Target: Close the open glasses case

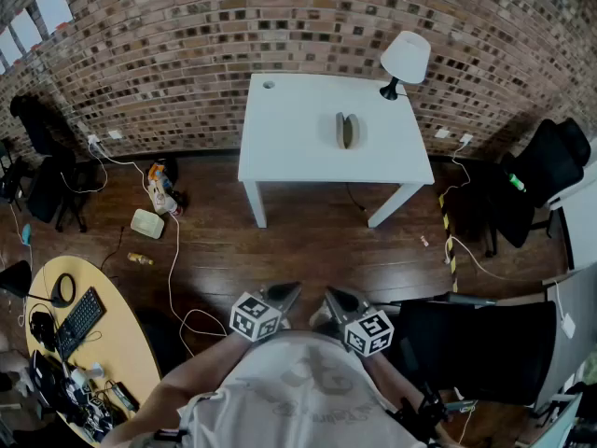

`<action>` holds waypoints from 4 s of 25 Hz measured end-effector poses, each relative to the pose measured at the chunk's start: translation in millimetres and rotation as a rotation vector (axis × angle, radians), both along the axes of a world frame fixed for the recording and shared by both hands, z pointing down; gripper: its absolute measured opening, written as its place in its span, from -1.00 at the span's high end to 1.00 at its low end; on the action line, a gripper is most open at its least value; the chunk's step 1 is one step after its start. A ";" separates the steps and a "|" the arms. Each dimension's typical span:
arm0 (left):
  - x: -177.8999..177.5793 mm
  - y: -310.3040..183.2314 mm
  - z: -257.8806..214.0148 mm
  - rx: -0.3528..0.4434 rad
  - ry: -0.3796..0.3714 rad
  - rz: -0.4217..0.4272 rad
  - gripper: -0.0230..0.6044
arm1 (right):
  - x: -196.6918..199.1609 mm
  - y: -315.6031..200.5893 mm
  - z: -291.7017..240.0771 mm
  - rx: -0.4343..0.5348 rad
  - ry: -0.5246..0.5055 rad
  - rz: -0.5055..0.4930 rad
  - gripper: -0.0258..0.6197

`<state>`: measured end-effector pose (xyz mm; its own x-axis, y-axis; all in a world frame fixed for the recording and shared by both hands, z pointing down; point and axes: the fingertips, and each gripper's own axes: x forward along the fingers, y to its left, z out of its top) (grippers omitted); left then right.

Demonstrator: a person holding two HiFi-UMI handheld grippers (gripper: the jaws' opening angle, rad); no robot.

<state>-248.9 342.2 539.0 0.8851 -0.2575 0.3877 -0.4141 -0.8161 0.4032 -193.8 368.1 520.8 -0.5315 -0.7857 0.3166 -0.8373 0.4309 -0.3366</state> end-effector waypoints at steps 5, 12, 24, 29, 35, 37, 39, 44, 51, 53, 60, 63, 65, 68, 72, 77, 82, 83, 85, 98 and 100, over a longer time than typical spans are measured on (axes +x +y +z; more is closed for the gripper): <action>30.9 -29.3 5.9 0.000 -0.017 -0.006 0.91 | 35.2 -38.2 2.2 0.014 -0.011 -0.008 0.90; 117.7 -78.2 -1.7 0.029 -0.035 0.035 0.91 | 117.7 -87.7 0.9 0.025 -0.019 0.010 0.90; 200.4 -127.1 -16.3 0.059 -0.088 -0.008 0.91 | 217.7 -140.8 -0.3 0.012 -0.078 -0.016 0.90; 212.0 -142.5 -24.9 0.058 -0.106 -0.012 0.91 | 245.0 -158.9 -8.4 0.018 -0.093 0.015 0.90; 212.1 -171.9 -17.0 0.033 -0.071 -0.005 0.91 | 245.6 -201.7 -6.6 0.006 -0.071 0.010 0.90; 216.3 -183.5 -8.5 0.011 -0.067 -0.002 0.91 | 252.7 -216.4 -9.6 0.007 -0.053 0.015 0.90; 225.8 -200.1 -6.2 0.003 -0.056 0.014 0.91 | 262.1 -232.6 -14.0 0.008 -0.040 0.032 0.90; 248.0 -259.0 -23.0 0.041 -0.021 0.079 0.91 | 272.1 -282.4 -25.9 0.019 -0.018 0.077 0.90; 249.3 -321.1 -29.5 0.059 -0.005 0.116 0.91 | 265.8 -338.7 -39.4 0.041 0.003 0.096 0.90; 250.9 -333.2 -29.5 0.057 0.002 0.124 0.91 | 266.0 -347.7 -40.1 0.037 0.007 0.103 0.90; 238.9 -375.6 -26.8 0.041 0.015 0.121 0.91 | 253.4 -384.6 -25.3 -0.016 0.012 0.107 0.90; 235.9 -390.0 -17.7 0.020 0.005 0.098 0.91 | 253.6 -395.8 -19.6 -0.039 0.025 0.089 0.90; 238.9 -400.0 -14.0 0.011 -0.003 0.080 0.91 | 258.5 -406.1 -18.1 -0.047 0.020 0.084 0.90; 245.9 -412.6 -10.5 -0.002 -0.016 0.063 0.91 | 263.1 -422.4 -9.2 -0.072 0.016 0.053 0.90; 257.2 -435.8 -2.8 -0.020 -0.055 0.015 0.91 | 272.2 -450.9 1.9 -0.097 0.006 -0.008 0.90; 274.8 -468.6 -3.7 -0.016 -0.118 -0.052 0.91 | 295.4 -495.5 11.8 -0.110 0.023 -0.084 0.89; 289.7 -493.1 3.4 -0.017 -0.175 -0.119 0.91 | 313.7 -527.7 24.7 -0.128 0.005 -0.170 0.73; 291.3 -495.4 7.0 -0.026 -0.196 -0.133 0.91 | 318.0 -531.5 27.5 -0.135 -0.005 -0.178 0.73; 292.0 -499.8 17.0 -0.054 -0.249 -0.168 0.91 | 324.6 -537.8 31.5 -0.143 -0.025 -0.197 0.73; 287.5 -522.3 54.4 -0.121 -0.470 -0.312 0.91 | 323.7 -555.2 74.0 -0.281 -0.104 -0.260 0.39; 288.7 -525.8 57.4 -0.127 -0.485 -0.311 0.91 | 322.4 -557.4 79.7 -0.305 -0.105 -0.257 0.33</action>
